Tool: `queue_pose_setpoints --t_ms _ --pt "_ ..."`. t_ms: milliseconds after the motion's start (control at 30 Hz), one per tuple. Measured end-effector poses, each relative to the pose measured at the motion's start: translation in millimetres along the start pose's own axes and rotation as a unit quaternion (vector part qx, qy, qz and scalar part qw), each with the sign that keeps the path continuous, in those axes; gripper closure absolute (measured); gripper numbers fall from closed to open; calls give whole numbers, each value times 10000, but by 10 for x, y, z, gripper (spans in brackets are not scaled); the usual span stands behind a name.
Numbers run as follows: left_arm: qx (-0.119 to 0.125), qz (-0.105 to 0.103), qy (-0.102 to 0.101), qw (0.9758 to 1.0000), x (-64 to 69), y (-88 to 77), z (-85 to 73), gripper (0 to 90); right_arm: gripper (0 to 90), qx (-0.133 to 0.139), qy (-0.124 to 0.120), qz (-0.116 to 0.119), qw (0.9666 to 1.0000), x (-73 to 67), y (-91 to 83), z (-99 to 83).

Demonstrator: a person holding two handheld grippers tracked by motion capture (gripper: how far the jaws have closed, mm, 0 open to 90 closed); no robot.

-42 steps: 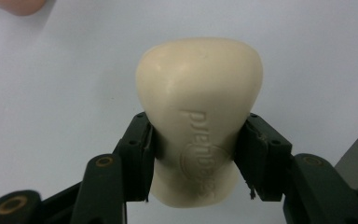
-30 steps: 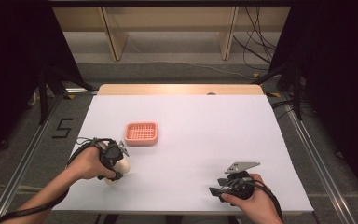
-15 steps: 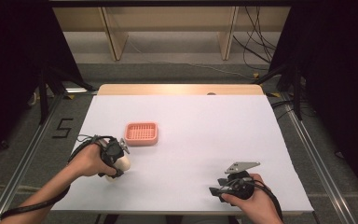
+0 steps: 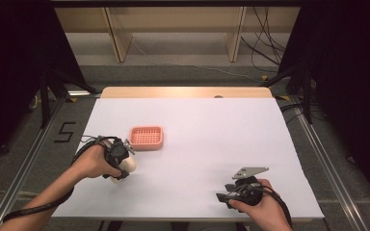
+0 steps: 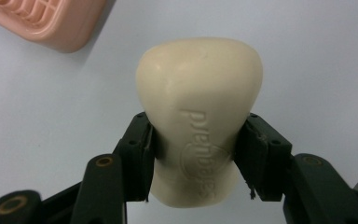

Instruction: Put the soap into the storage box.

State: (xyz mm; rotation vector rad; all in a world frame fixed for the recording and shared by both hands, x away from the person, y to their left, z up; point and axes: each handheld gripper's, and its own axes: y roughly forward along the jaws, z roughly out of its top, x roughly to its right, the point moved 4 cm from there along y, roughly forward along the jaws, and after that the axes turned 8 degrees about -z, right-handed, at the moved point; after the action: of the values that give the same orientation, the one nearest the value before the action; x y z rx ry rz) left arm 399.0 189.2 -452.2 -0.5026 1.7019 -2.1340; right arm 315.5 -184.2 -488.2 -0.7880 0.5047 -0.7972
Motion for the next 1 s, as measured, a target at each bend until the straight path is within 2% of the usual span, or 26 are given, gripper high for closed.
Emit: queue_pose_setpoints --t_ms 667,700,867,900,1000 --pt "11 73 10 10000 -78 -37 46 490 499 -3 -29 -6 10000 9 4 3" --pt "66 80 7 9999 -84 -32 53 491 499 3 -39 -7 10000 10 4 4" --pt "9 106 46 9999 -113 -42 70 491 500 -2 -23 -5 10000 9 5 3" --pt "78 118 29 9999 -115 -33 75 491 500 -1 -42 -9 10000 13 4 4" --pt "49 124 38 9999 -121 -40 85 491 499 -25 8 -14 10000 7 -2 1"
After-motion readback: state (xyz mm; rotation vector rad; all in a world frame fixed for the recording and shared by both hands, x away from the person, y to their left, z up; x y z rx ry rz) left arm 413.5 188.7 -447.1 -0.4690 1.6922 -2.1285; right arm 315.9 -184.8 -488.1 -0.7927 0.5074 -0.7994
